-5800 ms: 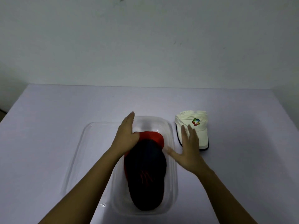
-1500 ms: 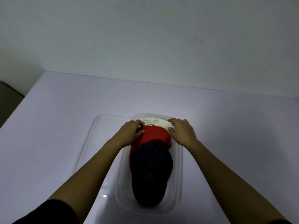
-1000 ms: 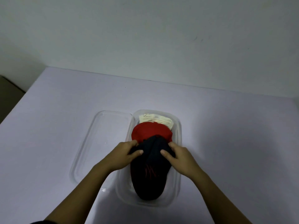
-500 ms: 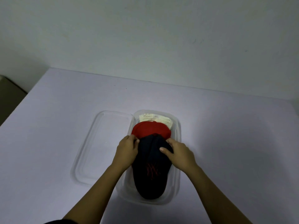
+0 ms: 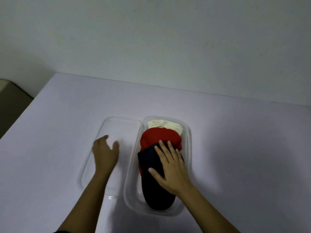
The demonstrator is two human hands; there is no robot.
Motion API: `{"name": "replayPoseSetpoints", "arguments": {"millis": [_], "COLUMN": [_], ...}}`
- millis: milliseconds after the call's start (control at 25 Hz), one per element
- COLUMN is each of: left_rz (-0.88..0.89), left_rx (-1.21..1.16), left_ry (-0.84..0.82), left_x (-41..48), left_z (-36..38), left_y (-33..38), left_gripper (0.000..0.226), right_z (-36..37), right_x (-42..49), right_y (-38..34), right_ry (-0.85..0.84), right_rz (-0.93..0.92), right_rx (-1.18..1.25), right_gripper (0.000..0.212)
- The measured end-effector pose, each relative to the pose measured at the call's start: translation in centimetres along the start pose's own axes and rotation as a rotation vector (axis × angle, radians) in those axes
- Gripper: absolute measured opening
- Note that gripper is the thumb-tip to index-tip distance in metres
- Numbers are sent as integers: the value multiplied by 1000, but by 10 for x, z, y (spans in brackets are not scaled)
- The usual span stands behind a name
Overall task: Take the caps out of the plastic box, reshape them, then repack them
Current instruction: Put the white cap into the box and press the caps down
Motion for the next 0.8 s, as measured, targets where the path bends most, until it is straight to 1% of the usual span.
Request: {"name": "replayPoseSetpoints", "arguments": {"millis": [80,120,160,200,320,400,480,560,600,680,720,800], "left_rz": [-347,-455,-502,-502,-493,-388,-376,-315,-272,-159,-97,20], "left_rx": [155,220,275,310,307,173,-16,-136,-175,-190,-187,-270], "left_ry": [-68,-127,-188,-227,-214,-157,-112,-82,-40,52,79,93], "left_x": [17,18,15,10,15,4,19,18,15,17,16,7], "left_z": [-14,-17,-16,-13,-8,-44,-60,-80,-92,-117,-128,-146], "left_y": [-39,-53,-64,-70,-74,-69,-64,-60,-54,-36,-22,9], "left_gripper": [84,97,105,108,112,110,90,66,59,55,57,58], "right_z": [14,18,22,23,25,11,4,0,-2,-7,-11,-27], "right_x": [7,10,11,12,22,2,12,7,4,-2,-3,-3], "right_y": [5,10,14,16,19,-12,-14,-12,-12,-17,-23,-45], "right_ry": [68,85,79,69,41,106,13,-17,-19,21,71,189], "right_rz": [35,59,80,88,103,94,89,88,87,102,112,134], "right_rx": [-91,-116,-124,-130,-149,-172,-100,-98,-81,2,85,371], "right_gripper": [73,74,74,74,75,79,85,87,85,80,80,84]}}
Point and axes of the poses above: each hand's wrist, its own x-axis towards the middle knuckle, its own z-axis out of the palm, y = z × x, the point moved 1 cm from there along x, towards the middle knuckle, and after that the axes turned 4 degrees about -y, right-handed, at the moved point
